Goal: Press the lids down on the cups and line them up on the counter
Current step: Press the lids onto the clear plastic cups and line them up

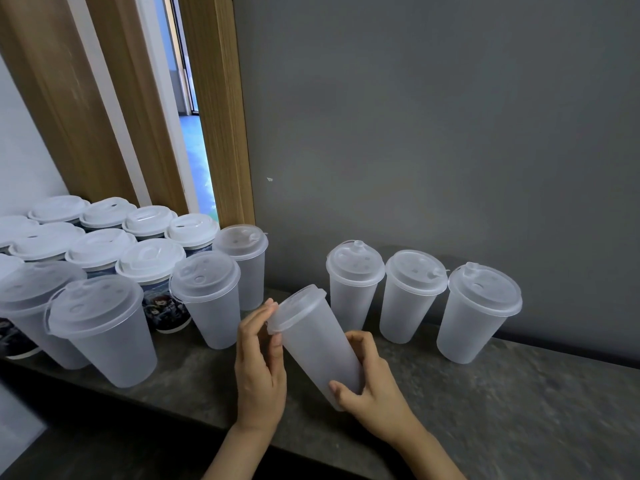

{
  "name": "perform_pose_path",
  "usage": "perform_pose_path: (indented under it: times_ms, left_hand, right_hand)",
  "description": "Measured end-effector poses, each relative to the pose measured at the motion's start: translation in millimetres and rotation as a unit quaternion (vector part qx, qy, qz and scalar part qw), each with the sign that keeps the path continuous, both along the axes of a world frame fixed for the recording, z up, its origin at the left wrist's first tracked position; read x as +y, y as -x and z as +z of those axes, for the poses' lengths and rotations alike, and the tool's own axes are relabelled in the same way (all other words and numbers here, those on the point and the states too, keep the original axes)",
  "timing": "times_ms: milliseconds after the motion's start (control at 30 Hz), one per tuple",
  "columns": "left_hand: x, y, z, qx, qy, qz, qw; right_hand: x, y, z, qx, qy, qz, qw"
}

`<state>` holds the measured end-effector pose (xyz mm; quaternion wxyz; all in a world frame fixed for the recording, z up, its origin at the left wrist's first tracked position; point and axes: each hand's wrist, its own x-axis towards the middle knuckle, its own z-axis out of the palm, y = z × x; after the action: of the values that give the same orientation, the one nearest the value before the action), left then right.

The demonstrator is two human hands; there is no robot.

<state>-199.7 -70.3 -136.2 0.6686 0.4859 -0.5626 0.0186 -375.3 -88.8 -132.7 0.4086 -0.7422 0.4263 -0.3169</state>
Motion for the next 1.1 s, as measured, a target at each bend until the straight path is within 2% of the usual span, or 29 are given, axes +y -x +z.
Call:
perform_pose_path:
  times_ms: [167,300,367,633,767,900,1100]
  left_hand:
    - [-1.1,-2.2,-1.6,-0.017,0.01,0.015,1.0]
    - [-0.6,0.3,-4.9,0.057,-0.015,-0.035,0.998]
    - [-1.0,0.8,-6.8,0.05,-0.019,-0.037,0.998]
    - [-2.2,-1.1,-3.5,0.012,-0.031,-0.012,0.999]
    - [-1.1,-0.3,-0.9,-0.014,-0.002,-0.002,1.0]
    - [-0.7,0.0,-0.2,-0.035,0.001,0.007,0.999]
    - [2.0,2.4,1.6,0.007,-0.043,-0.002,0.999]
  right_hand:
    - [-0.2,-2.3,0.8,0.008,0.007,0.012,1.0]
    - [0.3,-1.3,-0.7,-0.017,0.033,-0.02,0.999]
    - [0.2,-0.3,-0.4,-0.038,0.02,-0.017,0.999]
    - [-0.4,0.9,-2.7,-0.031,0.011,0.016,0.999]
    - [-0.7,-2.5,-2.1,-0.031,0.037,-0.006,0.999]
    - [0.3,0.5,-4.3,-0.053,0.024,-0.031,0.998]
    - [1.6,2.4,-1.8,-0.008,-0.001,-0.003,1.0]
